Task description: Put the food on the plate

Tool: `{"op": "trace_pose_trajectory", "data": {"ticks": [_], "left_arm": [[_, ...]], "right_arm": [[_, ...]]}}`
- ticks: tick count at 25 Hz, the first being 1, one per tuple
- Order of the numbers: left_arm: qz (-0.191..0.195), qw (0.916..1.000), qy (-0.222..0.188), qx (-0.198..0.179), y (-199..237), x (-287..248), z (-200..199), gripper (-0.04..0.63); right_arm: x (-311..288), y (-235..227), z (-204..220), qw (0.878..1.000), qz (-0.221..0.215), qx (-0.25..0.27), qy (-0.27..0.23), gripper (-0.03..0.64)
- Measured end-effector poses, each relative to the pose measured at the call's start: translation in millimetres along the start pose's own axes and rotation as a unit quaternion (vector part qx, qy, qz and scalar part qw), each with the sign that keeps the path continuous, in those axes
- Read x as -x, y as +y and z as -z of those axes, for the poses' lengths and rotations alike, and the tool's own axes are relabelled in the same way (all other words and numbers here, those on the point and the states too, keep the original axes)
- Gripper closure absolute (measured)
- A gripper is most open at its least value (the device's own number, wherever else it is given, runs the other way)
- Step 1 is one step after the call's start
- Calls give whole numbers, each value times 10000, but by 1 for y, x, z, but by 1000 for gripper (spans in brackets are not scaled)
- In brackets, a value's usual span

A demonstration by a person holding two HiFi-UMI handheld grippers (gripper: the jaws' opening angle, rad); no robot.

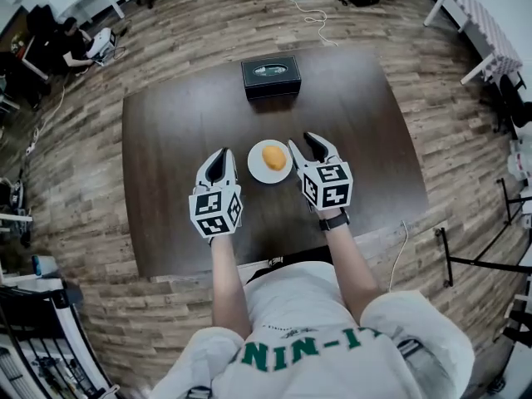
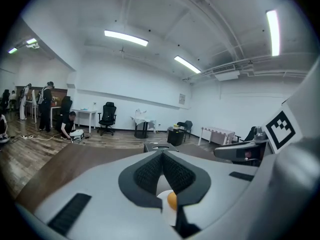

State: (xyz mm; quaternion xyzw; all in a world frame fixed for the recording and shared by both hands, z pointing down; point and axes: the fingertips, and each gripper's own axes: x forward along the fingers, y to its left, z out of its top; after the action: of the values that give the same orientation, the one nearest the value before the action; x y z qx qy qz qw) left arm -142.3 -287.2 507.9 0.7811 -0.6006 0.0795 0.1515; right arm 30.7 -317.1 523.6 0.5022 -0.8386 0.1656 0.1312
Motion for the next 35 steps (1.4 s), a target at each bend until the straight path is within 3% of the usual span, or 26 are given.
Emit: {"op": "trace_pose_trajectory", "data": {"ticks": [7,14,35], "left_arm": [[147,9985,-470,-250,-20,39,-43,581],[188,9967,-678,-398,-36,62,-56,581],[168,9962,-677,-516,-45,62,-61,581]], "right_arm": [[54,24,-50,9965,81,221,-800,600],[85,36,-63,9931,224,517,-1028,601],[103,34,-72,9926,53,421,-1134,603]]}}
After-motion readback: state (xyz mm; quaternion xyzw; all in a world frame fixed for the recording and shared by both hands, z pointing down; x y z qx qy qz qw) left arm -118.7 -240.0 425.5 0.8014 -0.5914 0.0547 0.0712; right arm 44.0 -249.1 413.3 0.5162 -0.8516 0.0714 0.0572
